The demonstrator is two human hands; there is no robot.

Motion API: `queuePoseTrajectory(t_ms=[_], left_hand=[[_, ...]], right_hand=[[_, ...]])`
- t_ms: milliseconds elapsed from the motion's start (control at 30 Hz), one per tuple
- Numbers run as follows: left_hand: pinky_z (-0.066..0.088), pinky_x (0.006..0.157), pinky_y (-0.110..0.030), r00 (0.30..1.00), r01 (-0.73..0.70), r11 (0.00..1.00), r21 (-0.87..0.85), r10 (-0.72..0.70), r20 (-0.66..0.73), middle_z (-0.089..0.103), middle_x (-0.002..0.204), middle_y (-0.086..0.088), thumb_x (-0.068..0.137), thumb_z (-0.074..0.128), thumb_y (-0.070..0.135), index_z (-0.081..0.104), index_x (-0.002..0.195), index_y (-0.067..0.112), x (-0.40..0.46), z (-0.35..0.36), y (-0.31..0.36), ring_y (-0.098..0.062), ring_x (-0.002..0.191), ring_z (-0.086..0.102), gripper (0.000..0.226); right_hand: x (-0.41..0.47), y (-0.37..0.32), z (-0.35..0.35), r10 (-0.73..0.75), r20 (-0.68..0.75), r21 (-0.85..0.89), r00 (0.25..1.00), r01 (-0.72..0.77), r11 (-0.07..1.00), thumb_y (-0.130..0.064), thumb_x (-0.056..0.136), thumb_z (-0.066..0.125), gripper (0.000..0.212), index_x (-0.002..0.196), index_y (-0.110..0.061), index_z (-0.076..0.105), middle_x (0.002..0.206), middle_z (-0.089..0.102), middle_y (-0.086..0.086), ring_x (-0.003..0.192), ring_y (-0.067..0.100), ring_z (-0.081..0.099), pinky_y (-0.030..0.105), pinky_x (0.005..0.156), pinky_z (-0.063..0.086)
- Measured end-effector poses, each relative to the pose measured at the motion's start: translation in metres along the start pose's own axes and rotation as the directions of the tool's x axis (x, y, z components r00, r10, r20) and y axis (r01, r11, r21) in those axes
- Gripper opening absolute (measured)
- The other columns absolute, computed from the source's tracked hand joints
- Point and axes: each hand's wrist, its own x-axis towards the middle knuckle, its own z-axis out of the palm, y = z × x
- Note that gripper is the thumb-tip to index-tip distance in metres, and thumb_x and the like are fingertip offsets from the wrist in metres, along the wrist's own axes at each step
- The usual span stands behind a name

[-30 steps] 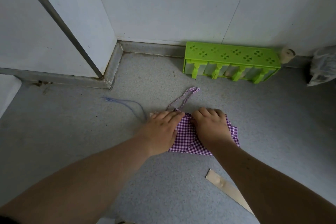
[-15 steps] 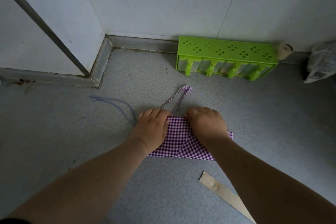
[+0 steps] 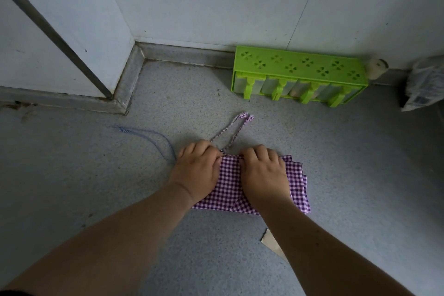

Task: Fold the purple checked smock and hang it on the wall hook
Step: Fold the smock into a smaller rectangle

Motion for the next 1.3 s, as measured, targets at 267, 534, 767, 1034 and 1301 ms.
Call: queuePoseTrajectory(t_ms=[267, 534, 767, 1034, 1301], left_hand=[[0.040, 0.085, -0.038, 0.993, 0.113, 0.993, -0.021, -0.114, -0.031, 0.059, 0.094, 0.008, 0.095, 0.040, 0.033, 0.056, 0.092, 0.028, -0.002, -0.004, -0.001, -0.020, 0.089, 0.054, 0.017], [0.047, 0.087, -0.042, 0.996, 0.093, 0.995, -0.019, -0.093, 0.001, 0.065, 0.106, 0.002, 0.092, 0.043, 0.032, 0.066, 0.117, 0.029, 0.001, -0.003, -0.001, -0.025, 0.097, 0.060, 0.034], [0.046, 0.084, -0.041, 0.998, 0.066, 0.998, 0.020, -0.067, 0.011, 0.060, 0.102, 0.002, 0.088, 0.044, 0.034, 0.072, 0.115, 0.032, 0.000, -0.003, -0.002, -0.025, 0.094, 0.058, 0.039], [0.038, 0.080, -0.035, 0.996, 0.051, 0.998, -0.048, -0.054, -0.072, 0.060, 0.098, 0.004, 0.093, 0.050, 0.033, 0.068, 0.094, 0.027, -0.001, 0.003, -0.006, -0.023, 0.090, 0.056, 0.019], [0.038, 0.079, -0.034, 0.993, 0.081, 0.991, -0.110, -0.090, -0.079, 0.060, 0.089, 0.004, 0.091, 0.049, 0.031, 0.063, 0.086, 0.024, 0.001, 0.002, -0.006, -0.023, 0.084, 0.057, 0.017]], right_hand=[[0.009, 0.020, -0.002, 0.173, -0.016, 0.072, 0.985, -0.172, 0.983, -0.033, 0.109, 0.028, 0.026, 0.118, -0.026, 0.052, 0.122, 0.054, 0.000, 0.121, 0.026, 0.045, 0.046, 0.109, 0.030], [0.028, -0.002, -0.018, -0.108, -0.042, -0.108, 0.993, 0.103, 0.989, -0.026, 0.104, 0.042, 0.035, 0.138, -0.030, 0.047, 0.130, 0.049, 0.004, 0.123, 0.030, 0.050, 0.049, 0.110, 0.037], [0.069, -0.009, -0.017, -0.256, 0.112, -0.050, 0.960, 0.263, 0.964, -0.037, 0.103, 0.051, 0.024, 0.124, -0.026, 0.058, 0.132, 0.045, 0.000, 0.115, 0.026, 0.054, 0.046, 0.096, 0.052], [0.078, -0.016, -0.034, -0.282, 0.186, -0.159, 0.941, 0.312, 0.937, -0.024, 0.104, 0.046, 0.016, 0.120, -0.021, 0.046, 0.105, 0.062, 0.010, 0.095, 0.033, 0.064, 0.042, 0.073, 0.054], [0.037, -0.046, -0.084, -0.278, 0.233, -0.209, 0.932, 0.327, 0.922, -0.007, 0.096, 0.048, 0.022, 0.116, -0.011, 0.057, 0.099, 0.055, 0.008, 0.092, 0.028, 0.059, 0.040, 0.077, 0.054]])
